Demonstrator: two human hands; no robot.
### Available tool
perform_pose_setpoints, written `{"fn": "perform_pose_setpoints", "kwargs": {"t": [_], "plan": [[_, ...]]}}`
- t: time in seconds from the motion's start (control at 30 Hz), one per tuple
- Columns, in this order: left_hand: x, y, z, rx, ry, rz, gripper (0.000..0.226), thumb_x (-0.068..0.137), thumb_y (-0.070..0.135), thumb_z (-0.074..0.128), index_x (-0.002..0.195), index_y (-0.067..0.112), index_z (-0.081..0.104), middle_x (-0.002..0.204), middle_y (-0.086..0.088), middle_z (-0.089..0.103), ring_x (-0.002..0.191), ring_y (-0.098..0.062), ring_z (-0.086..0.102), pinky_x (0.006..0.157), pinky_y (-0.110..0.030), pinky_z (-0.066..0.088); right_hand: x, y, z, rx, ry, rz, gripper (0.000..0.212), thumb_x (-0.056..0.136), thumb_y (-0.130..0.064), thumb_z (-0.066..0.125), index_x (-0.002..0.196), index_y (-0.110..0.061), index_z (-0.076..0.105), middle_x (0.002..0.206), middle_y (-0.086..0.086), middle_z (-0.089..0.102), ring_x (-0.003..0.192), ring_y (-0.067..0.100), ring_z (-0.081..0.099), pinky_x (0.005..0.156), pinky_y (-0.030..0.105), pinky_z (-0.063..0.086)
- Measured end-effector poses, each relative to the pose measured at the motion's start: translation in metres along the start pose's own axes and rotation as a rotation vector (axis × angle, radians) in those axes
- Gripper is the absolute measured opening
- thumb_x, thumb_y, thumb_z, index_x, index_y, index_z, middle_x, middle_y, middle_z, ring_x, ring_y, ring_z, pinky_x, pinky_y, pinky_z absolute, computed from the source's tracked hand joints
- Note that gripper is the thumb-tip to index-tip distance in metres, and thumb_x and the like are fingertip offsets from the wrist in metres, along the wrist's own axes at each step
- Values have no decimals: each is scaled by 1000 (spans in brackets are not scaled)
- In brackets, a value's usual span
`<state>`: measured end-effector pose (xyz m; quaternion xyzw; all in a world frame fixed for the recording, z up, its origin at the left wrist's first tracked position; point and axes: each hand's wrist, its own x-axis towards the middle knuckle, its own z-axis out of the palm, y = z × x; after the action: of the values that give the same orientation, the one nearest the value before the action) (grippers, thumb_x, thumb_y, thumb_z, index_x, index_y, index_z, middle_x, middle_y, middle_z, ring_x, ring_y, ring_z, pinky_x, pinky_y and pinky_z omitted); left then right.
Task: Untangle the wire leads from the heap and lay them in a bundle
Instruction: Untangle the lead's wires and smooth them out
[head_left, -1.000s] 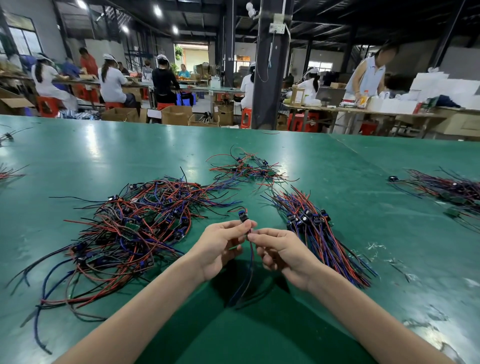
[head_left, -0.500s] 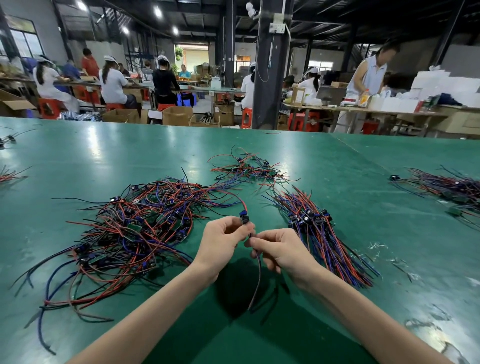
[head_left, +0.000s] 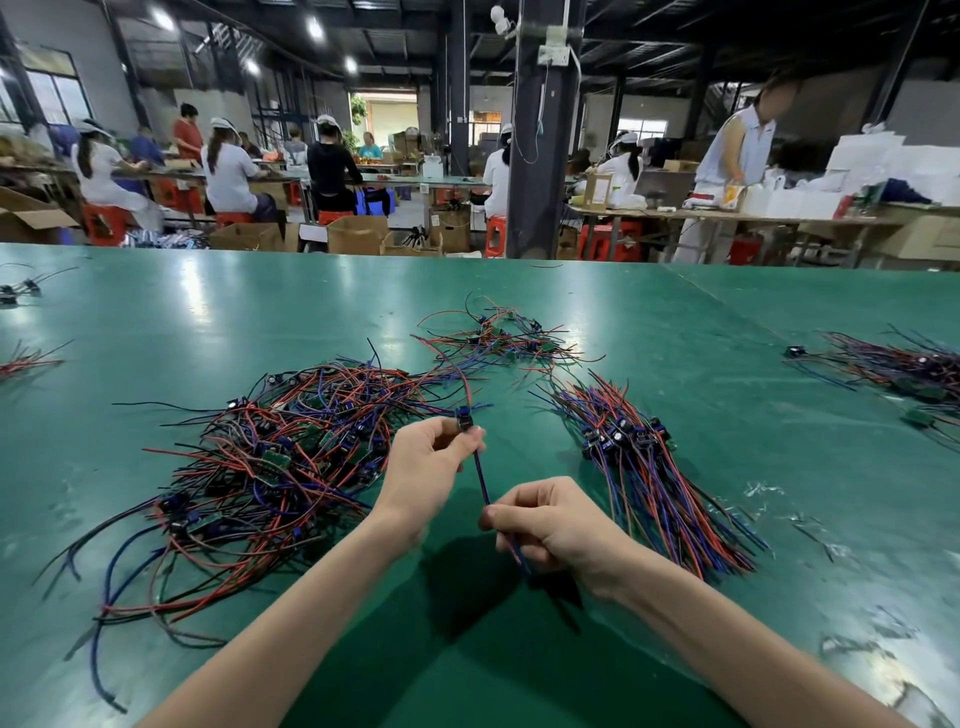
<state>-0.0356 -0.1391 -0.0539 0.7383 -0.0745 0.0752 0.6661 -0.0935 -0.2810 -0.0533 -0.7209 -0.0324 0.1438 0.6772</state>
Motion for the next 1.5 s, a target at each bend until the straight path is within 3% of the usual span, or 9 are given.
{"fn": "perform_pose_setpoints", "kwargs": {"t": [0.27, 0.47, 0.6, 0.83, 1.0, 1.4, 1.5], "plan": [[10, -4, -12, -3, 64, -24, 20, 90, 12, 63, 70, 12, 68, 70, -2, 66, 62, -12, 49, 65, -25, 43, -4, 4, 10, 3, -4, -32, 15, 86, -2, 64, 74, -8, 59, 56, 4, 61, 32, 5, 32, 33, 13, 22], [13, -6, -14, -26, 67, -50, 21, 90, 9, 62, 70, 10, 68, 68, 1, 65, 59, -10, 46, 61, -21, 42, -4, 7, 13, -160, 15, -105, 17, 89, -6, 62, 75, -13, 56, 49, -3, 56, 35, 7, 38, 37, 18, 32], [14, -5, -15, -42, 80, -39, 22, 90, 8, 61, 70, 13, 67, 65, 7, 66, 59, -8, 47, 60, -19, 42, -4, 7, 13, -203, 18, -132, 17, 91, -8, 59, 76, -13, 53, 43, -6, 51, 31, 4, 33, 34, 17, 29], [17, -6, -20, -53, 114, -22, 24, 90, 10, 62, 67, 13, 67, 67, 3, 64, 60, -8, 45, 62, -21, 41, -6, 3, 12, -247, -11, -153, 5, 92, -5, 57, 94, -10, 57, 59, 2, 54, 36, 1, 36, 38, 13, 30], [18, -7, -21, -31, 110, -7, 25, 90, 13, 62, 67, 15, 68, 69, 0, 65, 63, -11, 47, 63, -23, 41, -5, 3, 12, -247, -13, -106, 7, 95, -9, 53, 92, -14, 56, 49, -4, 46, 33, 3, 31, 34, 16, 26], [19, -8, -23, -46, 131, 8, 24, 90, 14, 63, 68, 20, 68, 73, -10, 61, 70, -17, 47, 64, -30, 38, -6, 3, 9, -257, -101, -98, 11, 95, -9, 55, 104, -16, 55, 52, -7, 55, 36, 5, 34, 35, 16, 30], [18, -8, -20, -59, 137, -3, 24, 90, 14, 62, 68, 19, 68, 68, -2, 63, 66, -14, 46, 61, -23, 38, -6, -1, 3, -253, -150, -79, 12, 93, -11, 58, 105, -14, 55, 54, -5, 59, 35, 8, 31, 33, 16, 27]]}}
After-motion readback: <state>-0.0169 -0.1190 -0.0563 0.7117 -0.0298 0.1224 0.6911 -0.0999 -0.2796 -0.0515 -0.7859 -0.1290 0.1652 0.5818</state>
